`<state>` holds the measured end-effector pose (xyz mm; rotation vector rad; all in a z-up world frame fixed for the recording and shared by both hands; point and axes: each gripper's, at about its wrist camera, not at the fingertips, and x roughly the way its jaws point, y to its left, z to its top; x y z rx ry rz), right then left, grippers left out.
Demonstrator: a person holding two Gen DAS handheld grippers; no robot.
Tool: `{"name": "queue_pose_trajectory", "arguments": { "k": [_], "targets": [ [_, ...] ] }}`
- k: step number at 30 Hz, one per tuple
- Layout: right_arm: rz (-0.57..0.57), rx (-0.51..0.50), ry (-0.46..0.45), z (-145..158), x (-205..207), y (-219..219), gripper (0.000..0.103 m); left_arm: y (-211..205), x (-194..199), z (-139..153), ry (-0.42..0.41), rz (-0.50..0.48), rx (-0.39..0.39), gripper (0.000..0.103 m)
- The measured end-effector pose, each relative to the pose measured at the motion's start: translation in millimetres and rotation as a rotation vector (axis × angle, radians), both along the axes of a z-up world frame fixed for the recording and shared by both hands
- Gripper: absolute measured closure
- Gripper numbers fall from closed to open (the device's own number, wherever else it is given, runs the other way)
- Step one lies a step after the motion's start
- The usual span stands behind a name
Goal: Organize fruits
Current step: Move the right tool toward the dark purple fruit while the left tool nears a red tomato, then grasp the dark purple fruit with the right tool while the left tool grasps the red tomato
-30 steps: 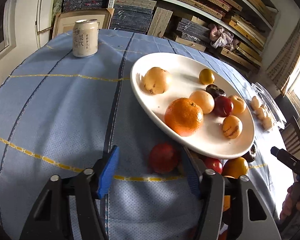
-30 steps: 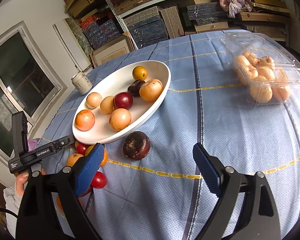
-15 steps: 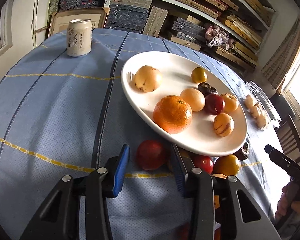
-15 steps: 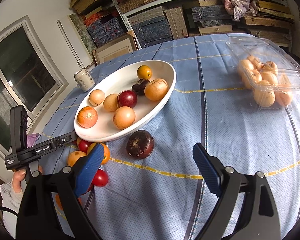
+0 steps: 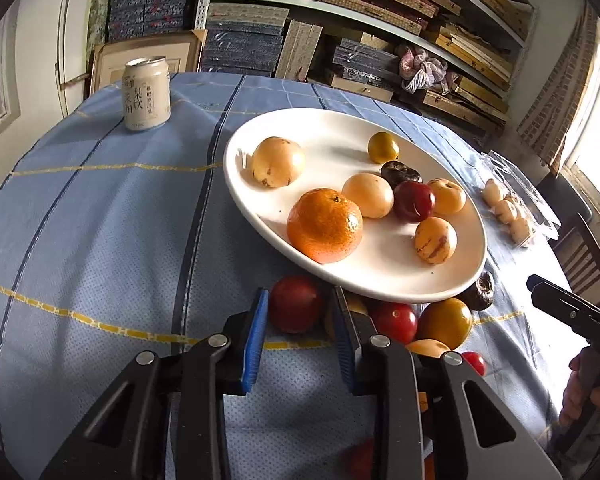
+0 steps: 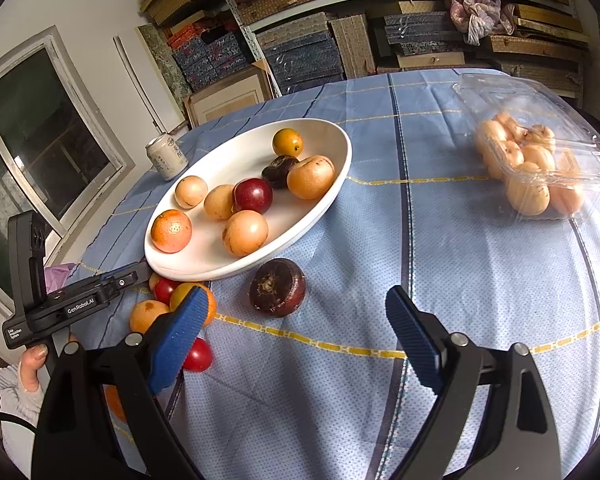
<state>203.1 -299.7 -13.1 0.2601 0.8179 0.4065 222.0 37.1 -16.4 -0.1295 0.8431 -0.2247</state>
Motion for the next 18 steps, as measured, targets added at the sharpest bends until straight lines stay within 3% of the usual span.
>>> {"name": "queue_pose_trajectory", "arguments": {
  "k": [7,12,13,18],
  "targets": [
    [0.0,-0.002,0.005,-0.6,-0.1,-0.3,0.015,4.0,6.3,-7.6,0.018,0.021,0.008,0.065],
    [0.003,-0.004,0.01,-2.0,0.2,0.7,0.015,2.2,7.7,-12.5,0.027,0.014,0.013,0.067],
    [0.004,-0.005,0.011,-2.5,0.2,1.2,0.015,2.1,7.8,-12.6,0.027,0.009,0.012,0.072],
    [0.008,-0.009,0.01,-2.9,0.4,2.7,0.015,4.9,7.0,-13.3,0.024,0.0,-0.004,0.072]
  ]
}}
